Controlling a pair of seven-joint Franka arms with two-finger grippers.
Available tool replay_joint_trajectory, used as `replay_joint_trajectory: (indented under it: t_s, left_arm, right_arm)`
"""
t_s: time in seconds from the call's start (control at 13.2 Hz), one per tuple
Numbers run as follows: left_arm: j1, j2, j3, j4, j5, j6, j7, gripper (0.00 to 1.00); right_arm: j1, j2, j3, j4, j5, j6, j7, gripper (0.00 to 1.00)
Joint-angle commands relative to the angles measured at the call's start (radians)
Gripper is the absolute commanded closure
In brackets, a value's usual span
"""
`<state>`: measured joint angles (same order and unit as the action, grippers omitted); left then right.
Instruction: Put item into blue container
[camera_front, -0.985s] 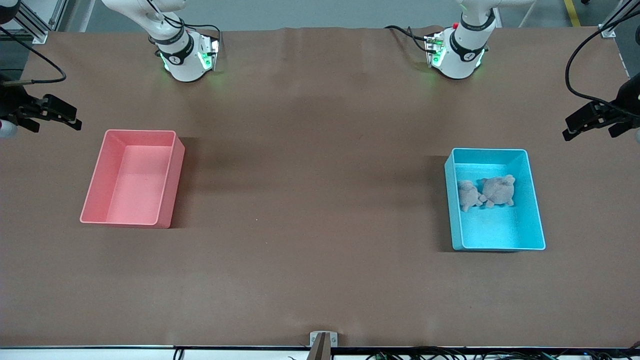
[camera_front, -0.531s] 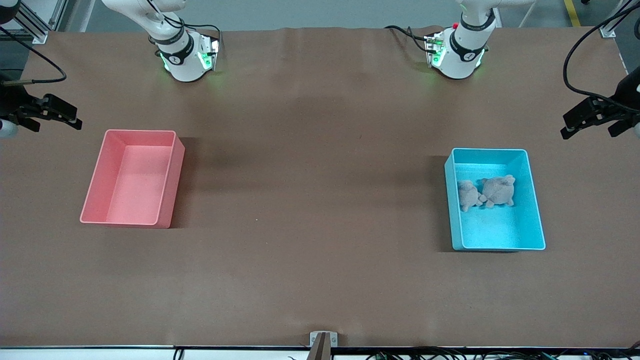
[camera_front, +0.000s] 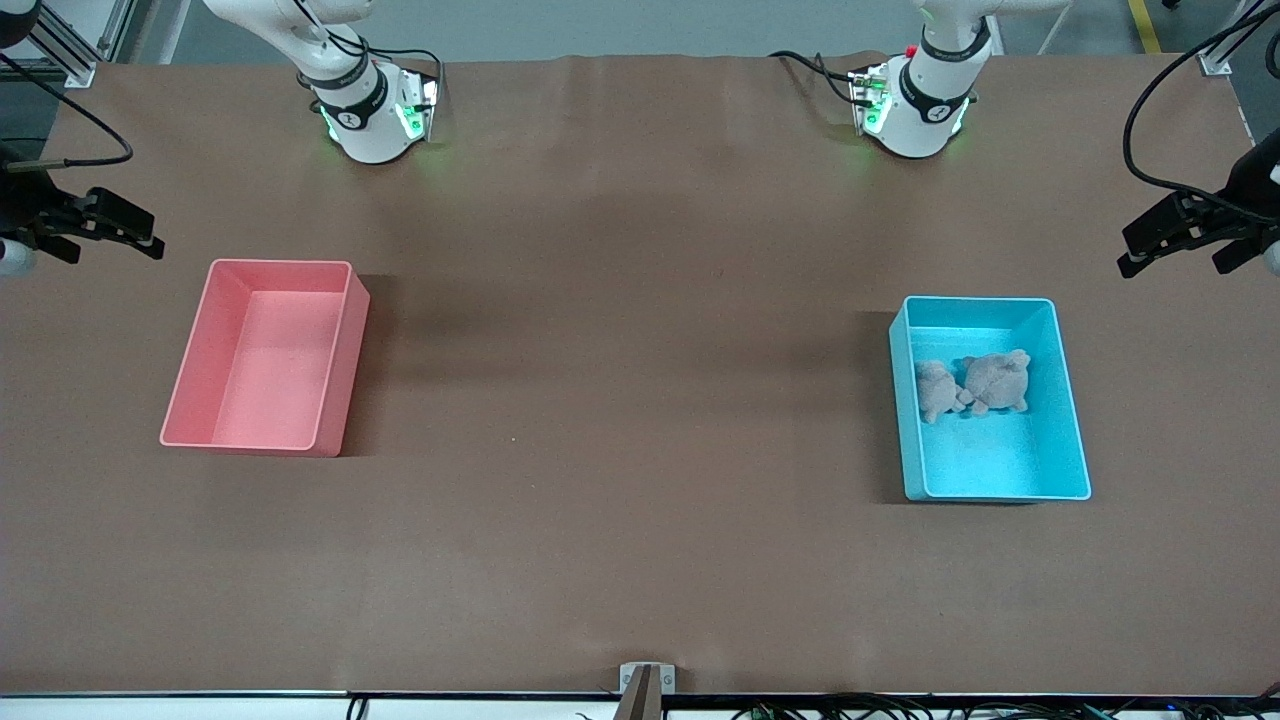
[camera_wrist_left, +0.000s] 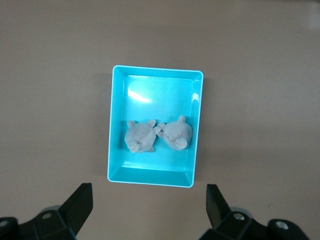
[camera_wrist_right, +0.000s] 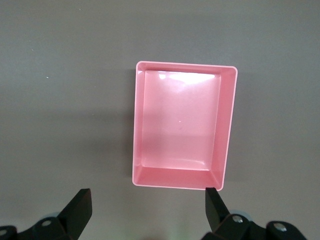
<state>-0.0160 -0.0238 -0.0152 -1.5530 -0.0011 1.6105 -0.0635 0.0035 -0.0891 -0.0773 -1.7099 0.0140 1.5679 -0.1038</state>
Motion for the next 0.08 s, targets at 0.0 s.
replay_joint_trajectory:
  t_s: [0.0]
  left_arm:
    - [0.002, -0.002, 0.001, 0.010, -0.023, -0.015, -0.001, 0.00]
  right_arm:
    - [-0.011, -0.031, 0.008, -0.025, 0.009, -0.002, 0.004, 0.00]
